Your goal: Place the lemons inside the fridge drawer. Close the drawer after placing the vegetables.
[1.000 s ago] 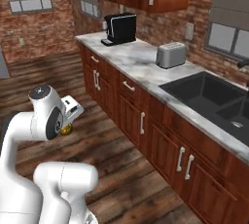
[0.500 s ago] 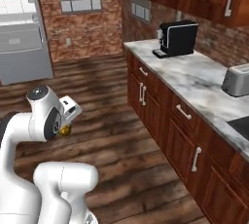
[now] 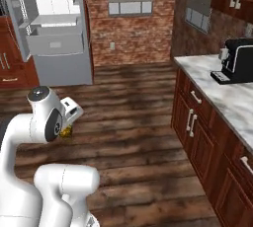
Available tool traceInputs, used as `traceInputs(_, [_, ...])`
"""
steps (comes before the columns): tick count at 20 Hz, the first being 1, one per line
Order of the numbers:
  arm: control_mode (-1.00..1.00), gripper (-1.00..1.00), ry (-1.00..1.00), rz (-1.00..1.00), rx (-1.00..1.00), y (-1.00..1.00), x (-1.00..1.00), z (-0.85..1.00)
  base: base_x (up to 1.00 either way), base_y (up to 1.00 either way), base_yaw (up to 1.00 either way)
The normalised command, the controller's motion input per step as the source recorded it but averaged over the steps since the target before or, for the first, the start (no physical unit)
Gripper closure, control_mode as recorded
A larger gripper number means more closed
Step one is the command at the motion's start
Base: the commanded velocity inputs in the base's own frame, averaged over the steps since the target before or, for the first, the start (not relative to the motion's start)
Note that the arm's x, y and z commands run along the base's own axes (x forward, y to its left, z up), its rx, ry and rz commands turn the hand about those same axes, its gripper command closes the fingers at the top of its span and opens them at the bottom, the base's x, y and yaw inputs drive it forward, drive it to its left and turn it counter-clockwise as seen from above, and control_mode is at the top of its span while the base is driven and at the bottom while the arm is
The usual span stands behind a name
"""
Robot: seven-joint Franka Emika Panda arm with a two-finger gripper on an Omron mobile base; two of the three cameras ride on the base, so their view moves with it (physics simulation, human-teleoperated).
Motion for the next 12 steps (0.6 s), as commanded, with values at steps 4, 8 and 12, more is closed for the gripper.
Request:
traceInputs(4, [1.0,1.0,0.0,0.0,0.0,0.0,0.0,0.0,1.0,0.4,0.32])
traceInputs(8, [1.0,1.0,0.0,0.0,0.0,0.0,0.0,0.0,1.0,0.42,0.3])
traceInputs(12, [1.0,1.0,0.0,0.0,0.0,0.0,0.0,0.0,1.0,0.45,0.27])
